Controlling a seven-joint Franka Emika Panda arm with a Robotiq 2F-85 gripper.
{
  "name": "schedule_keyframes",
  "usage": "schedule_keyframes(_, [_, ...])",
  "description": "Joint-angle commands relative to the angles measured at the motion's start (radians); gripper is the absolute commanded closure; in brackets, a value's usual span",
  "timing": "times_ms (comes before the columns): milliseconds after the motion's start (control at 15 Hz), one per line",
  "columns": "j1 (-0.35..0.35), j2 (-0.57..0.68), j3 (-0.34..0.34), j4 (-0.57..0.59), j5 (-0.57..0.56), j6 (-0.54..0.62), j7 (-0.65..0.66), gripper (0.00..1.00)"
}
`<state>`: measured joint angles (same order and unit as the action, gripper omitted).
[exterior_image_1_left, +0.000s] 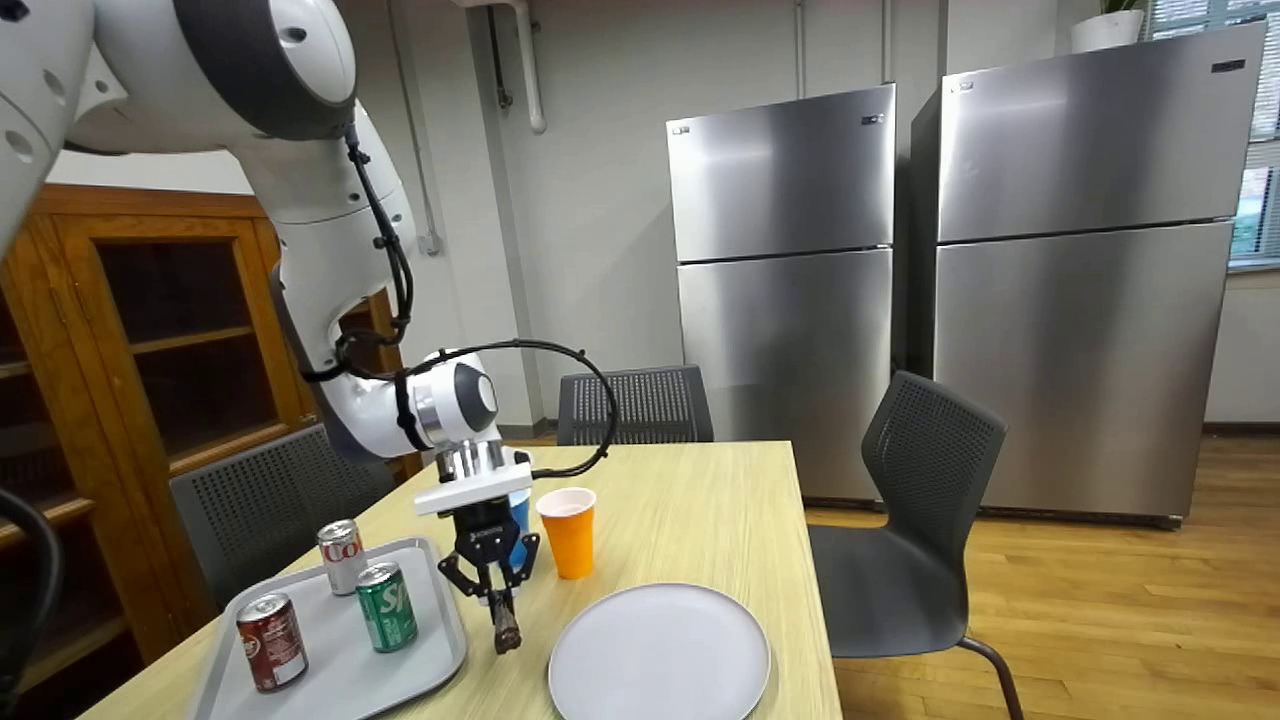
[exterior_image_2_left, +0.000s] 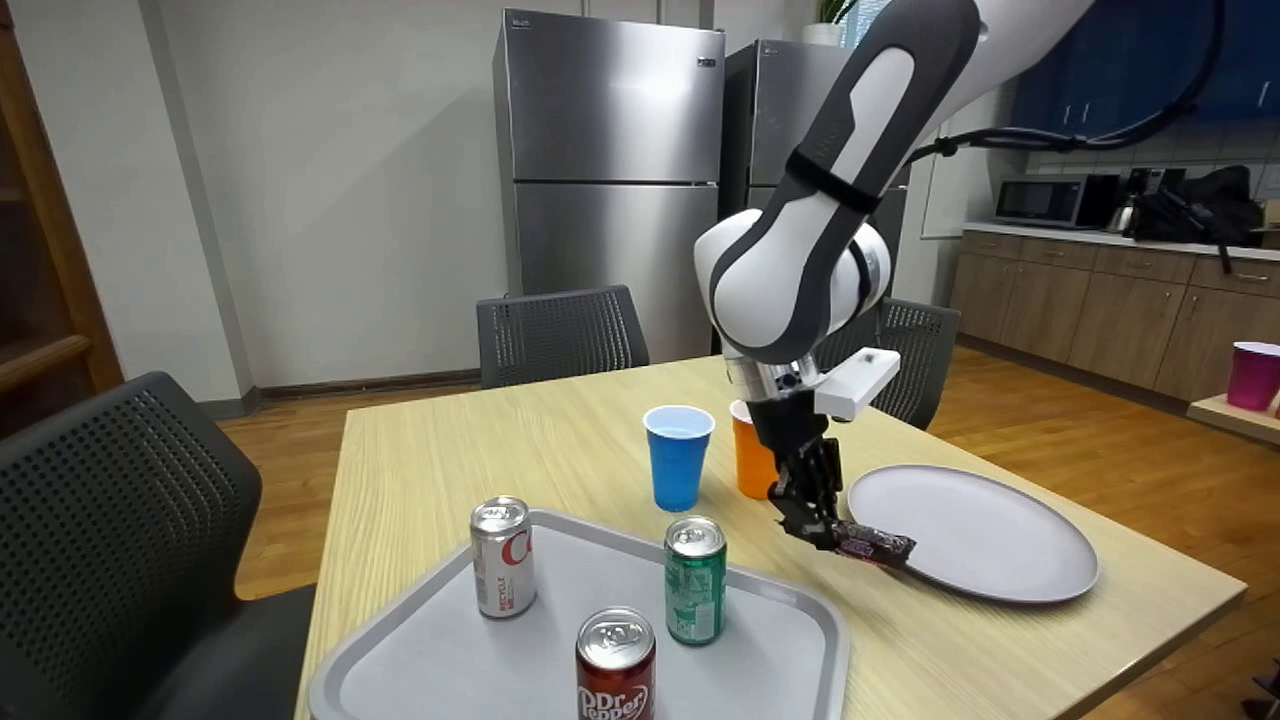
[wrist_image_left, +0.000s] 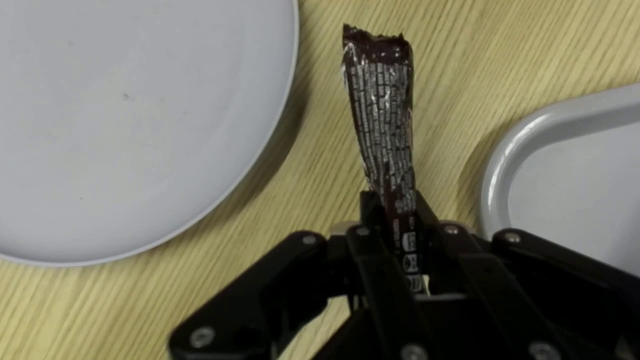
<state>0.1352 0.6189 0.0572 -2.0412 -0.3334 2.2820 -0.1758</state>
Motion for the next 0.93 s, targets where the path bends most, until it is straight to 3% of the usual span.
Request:
schedule_keyframes(0, [0.010,0.031,0.000,0.049,0.014,-0.048,0.022,0.95])
schedule_keyframes(867, [0.004,0.087,0.003,0.093,0.033,-0.046,0.013,0.95])
